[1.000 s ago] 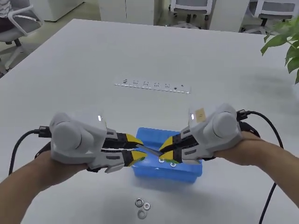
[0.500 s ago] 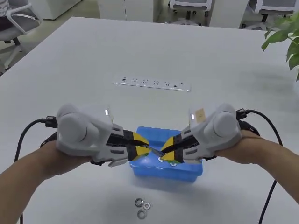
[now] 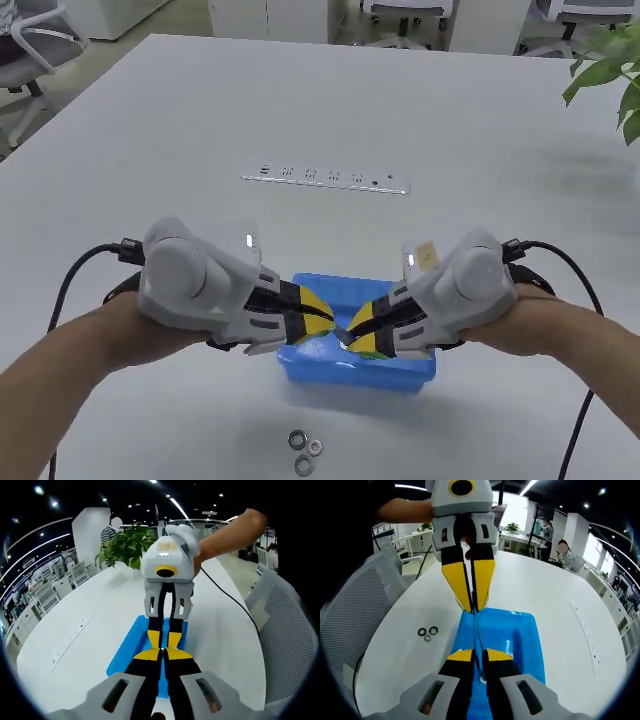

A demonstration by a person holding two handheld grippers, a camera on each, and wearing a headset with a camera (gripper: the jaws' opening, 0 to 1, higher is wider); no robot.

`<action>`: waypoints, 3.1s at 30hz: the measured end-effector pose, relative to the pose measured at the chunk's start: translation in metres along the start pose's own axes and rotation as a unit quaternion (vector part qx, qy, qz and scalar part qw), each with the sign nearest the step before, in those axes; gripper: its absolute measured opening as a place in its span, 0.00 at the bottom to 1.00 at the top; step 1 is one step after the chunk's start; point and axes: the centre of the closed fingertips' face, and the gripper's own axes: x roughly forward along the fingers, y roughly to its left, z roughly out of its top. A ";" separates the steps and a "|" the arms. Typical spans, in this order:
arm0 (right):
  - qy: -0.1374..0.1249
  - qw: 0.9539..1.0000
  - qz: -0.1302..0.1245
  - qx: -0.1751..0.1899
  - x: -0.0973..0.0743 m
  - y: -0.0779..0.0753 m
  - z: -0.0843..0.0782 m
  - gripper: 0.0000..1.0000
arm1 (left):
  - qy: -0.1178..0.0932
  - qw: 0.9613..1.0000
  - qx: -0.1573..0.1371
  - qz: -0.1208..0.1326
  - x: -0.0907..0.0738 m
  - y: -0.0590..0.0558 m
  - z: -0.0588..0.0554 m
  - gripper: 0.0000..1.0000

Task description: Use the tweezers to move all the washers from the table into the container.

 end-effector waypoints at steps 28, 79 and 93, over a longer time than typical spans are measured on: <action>0.010 1.000 -0.015 0.001 -0.007 -0.005 -0.001 0.11 | 0.021 0.999 0.033 -0.006 0.005 0.001 0.013 0.05; 0.009 0.984 -0.134 0.114 -0.073 0.025 -0.013 0.61 | 0.023 1.000 0.018 -0.003 -0.052 -0.030 0.039 0.04; -0.015 0.976 -0.160 0.148 -0.080 0.044 -0.019 0.76 | 0.048 0.998 0.021 -0.032 -0.052 -0.060 0.022 0.04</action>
